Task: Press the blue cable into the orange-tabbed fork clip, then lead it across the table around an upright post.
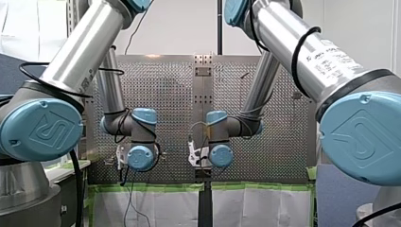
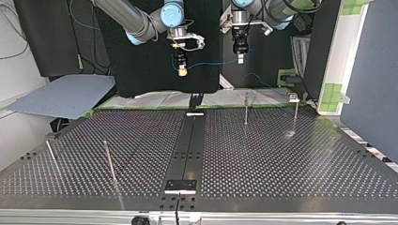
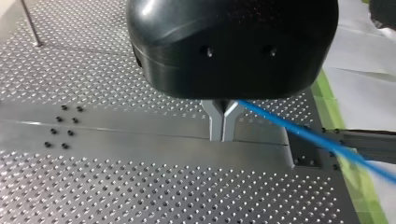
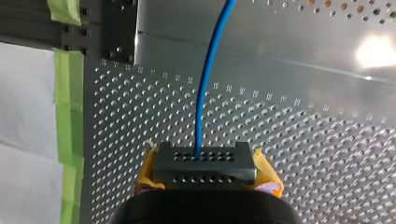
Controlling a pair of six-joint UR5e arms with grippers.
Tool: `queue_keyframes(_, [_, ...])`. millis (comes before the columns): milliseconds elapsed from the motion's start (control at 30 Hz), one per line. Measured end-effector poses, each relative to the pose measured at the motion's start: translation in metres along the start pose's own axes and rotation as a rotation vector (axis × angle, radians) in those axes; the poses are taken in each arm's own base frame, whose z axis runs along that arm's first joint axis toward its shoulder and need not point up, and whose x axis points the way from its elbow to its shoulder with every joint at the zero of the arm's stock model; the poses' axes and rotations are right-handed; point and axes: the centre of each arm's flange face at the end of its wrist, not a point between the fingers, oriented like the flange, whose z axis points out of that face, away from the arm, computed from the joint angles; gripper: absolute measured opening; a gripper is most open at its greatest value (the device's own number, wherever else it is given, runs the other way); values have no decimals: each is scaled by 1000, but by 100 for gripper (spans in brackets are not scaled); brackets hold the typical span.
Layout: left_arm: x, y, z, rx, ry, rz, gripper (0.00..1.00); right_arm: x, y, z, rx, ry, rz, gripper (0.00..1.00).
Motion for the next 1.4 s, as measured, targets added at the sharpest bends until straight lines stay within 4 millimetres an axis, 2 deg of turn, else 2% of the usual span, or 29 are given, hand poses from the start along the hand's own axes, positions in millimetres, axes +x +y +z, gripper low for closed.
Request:
queue_keyframes(100, [-8,2,5,7,1,-27,0,7,8,-2,-3,-12,23,0])
queue_keyframes(267, [-23,3,9,35,5,-78,0,31,12,-3,26,13,81,0])
queue_keyframes(400, [-33,3,13,57,-6,-120,0,53,13,3,55,73,140,0])
queue_keyframes(500, [-33,3,17,69,-11,-148,0,56,9,12,80,103,176,0])
queue_keyframes(867, [-9,17,36,73,-10,-246,0,49,0,47,110,163,237,0])
queue_keyframes(1167, [11,34,54,73,-9,-262,0,29,-10,68,140,123,230,0])
queue_keyframes(1400, [14,46,66,74,-17,-249,0,17,-22,88,188,132,233,0])
